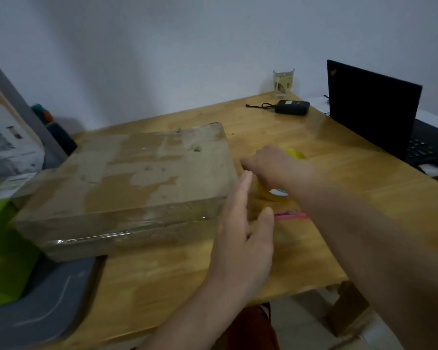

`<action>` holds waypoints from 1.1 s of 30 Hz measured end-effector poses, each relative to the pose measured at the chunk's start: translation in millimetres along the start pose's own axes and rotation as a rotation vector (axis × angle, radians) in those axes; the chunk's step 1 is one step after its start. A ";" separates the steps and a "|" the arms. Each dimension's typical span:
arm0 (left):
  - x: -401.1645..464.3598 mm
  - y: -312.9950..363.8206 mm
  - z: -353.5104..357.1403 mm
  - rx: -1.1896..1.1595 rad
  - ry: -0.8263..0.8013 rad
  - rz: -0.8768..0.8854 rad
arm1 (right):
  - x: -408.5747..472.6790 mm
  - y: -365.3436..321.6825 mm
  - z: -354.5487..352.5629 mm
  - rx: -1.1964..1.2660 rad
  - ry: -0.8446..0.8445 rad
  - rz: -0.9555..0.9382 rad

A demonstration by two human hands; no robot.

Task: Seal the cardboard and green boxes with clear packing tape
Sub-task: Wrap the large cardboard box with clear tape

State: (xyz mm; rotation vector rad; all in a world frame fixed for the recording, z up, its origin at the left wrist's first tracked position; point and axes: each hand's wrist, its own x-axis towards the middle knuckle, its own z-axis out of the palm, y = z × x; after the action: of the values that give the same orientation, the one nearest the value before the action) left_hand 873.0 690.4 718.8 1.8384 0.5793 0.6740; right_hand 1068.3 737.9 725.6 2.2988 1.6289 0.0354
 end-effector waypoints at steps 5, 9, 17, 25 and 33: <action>9.7 -20.4 -79.4 0.716 0.151 0.143 | -42.5 6.2 -22.9 0.546 0.220 0.108; 46.4 -33.0 -122.8 1.196 -0.044 0.056 | -54.0 -58.5 -32.4 0.692 0.526 0.002; 53.4 -46.1 -152.6 1.311 -0.113 0.148 | -47.2 -56.8 13.7 0.661 0.400 -0.245; 53.9 -46.7 -149.7 1.278 -0.109 0.122 | -45.9 -48.9 -0.4 0.854 0.250 -0.170; 55.6 -39.6 -144.0 1.302 -0.016 0.158 | -79.5 -42.8 -12.1 0.869 0.246 -0.149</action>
State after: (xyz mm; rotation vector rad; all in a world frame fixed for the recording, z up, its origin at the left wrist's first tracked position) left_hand 811.6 836.7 734.1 3.1067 0.9922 0.3591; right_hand 999.0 680.2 738.3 2.8392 2.2555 -0.5481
